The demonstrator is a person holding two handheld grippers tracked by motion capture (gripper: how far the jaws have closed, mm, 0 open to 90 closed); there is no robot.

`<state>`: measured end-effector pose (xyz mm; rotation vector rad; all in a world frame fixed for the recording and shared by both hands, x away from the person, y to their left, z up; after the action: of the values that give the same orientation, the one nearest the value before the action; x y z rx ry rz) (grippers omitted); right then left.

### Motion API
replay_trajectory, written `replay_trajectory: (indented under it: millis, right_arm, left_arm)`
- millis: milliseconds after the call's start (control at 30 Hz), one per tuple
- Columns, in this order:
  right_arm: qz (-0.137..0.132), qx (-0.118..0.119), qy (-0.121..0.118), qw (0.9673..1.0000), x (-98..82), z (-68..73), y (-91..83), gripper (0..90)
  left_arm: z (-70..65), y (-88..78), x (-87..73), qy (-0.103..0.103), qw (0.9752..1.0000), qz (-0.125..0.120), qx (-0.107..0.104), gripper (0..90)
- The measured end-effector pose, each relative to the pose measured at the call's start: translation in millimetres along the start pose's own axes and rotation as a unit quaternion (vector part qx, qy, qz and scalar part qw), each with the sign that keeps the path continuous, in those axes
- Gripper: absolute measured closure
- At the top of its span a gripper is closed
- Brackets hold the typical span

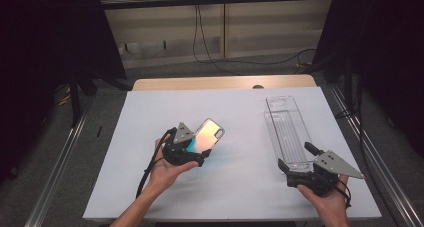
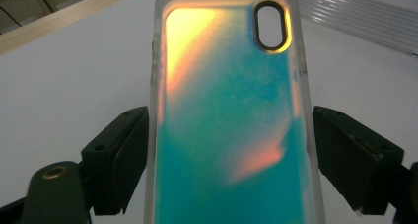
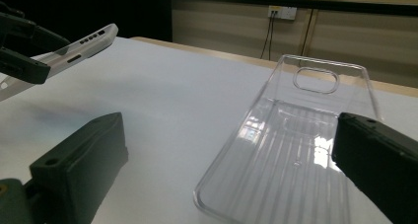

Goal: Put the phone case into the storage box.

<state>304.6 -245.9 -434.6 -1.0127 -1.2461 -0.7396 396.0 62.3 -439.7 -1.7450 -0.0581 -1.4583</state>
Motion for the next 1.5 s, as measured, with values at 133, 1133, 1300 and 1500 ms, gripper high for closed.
replay_trajectory:
  millis: [133,1133,1300,1500]
  right_arm:
    - [0.002,-0.004,0.002,1.0000,2.6,5.4,11.1,0.1]
    - [0.031,0.033,-0.003,0.9990,19.7,35.9,63.3,1.0]
    - [0.043,0.048,0.003,0.9979,23.3,42.8,70.3,5.3]
    - [0.053,0.051,0.008,0.9972,25.7,48.8,78.3,7.3]
  left_arm:
    - [-3.6,1.9,1.0,0.003,1.0000,-0.001,-0.002,17.2]
    - [-29.3,34.5,26.1,0.052,0.9979,-0.027,0.028,17.3]
    - [-32.9,31.3,24.3,0.058,0.9971,-0.035,0.034,17.3]
    - [-34.5,25.5,18.9,0.065,0.9958,-0.043,0.047,17.3]
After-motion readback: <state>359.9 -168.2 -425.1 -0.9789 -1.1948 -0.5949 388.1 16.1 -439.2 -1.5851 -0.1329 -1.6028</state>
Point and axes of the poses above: each handheld gripper's, and its own axes: y roughly forward along the jaws, x roughly out of its top, z roughly to its left, the point moved 6 cm from there along y, roughly forward along the jaws, and after that the axes turned 3 degrees about -z, right-handed, at the moved point
